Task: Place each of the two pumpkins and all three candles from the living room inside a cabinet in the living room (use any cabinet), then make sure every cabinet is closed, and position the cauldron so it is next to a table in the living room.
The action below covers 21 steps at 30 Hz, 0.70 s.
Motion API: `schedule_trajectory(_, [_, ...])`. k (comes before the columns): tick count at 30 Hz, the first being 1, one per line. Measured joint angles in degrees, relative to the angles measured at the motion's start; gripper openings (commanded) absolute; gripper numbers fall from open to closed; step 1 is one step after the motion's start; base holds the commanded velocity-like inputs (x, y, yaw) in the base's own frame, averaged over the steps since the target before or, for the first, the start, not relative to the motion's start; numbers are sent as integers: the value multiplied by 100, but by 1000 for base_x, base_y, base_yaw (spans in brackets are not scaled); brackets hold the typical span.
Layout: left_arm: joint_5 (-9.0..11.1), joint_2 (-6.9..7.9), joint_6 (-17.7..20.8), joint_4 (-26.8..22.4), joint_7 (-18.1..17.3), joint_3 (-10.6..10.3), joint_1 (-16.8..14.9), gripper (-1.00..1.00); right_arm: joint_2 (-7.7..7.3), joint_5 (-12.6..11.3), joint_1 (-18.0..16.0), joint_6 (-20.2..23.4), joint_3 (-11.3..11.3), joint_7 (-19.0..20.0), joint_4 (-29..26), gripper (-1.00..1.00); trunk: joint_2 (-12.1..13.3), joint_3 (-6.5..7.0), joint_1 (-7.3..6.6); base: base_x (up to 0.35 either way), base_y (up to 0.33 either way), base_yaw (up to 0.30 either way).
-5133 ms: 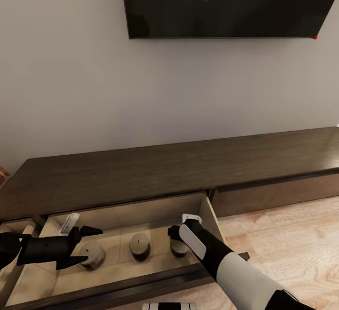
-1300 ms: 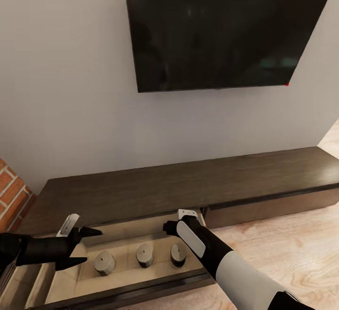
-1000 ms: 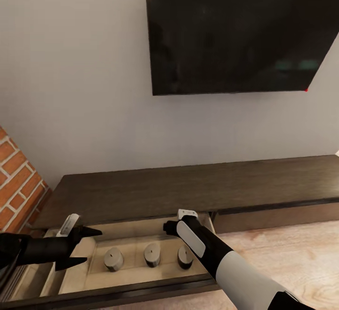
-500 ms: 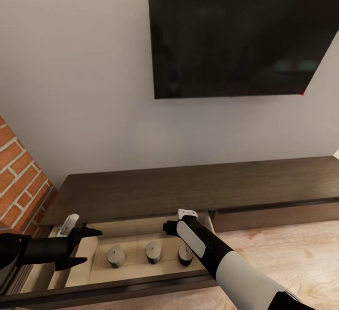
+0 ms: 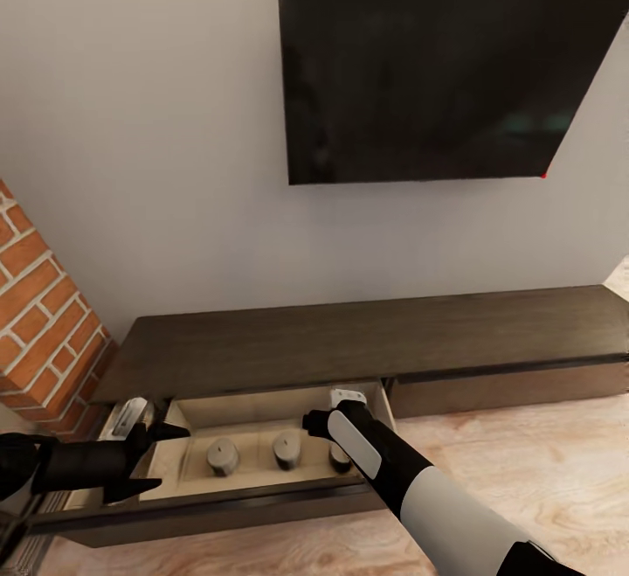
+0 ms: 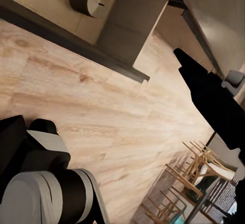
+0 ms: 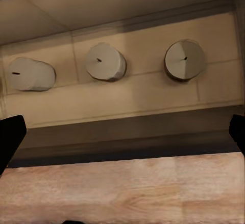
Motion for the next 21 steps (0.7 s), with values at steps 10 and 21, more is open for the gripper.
schedule_trajectory(10, [0,-40,-21,-65,5,0,0,100,-1,0,0,0,0,3,0,100,401,180,-223,-216,0,0])
schedule_trajectory(21, [1,-60,-32,-104,30,-2,-9,100,0,0,0,0,1,9,0,100,843,377,-461,-241,0,0])
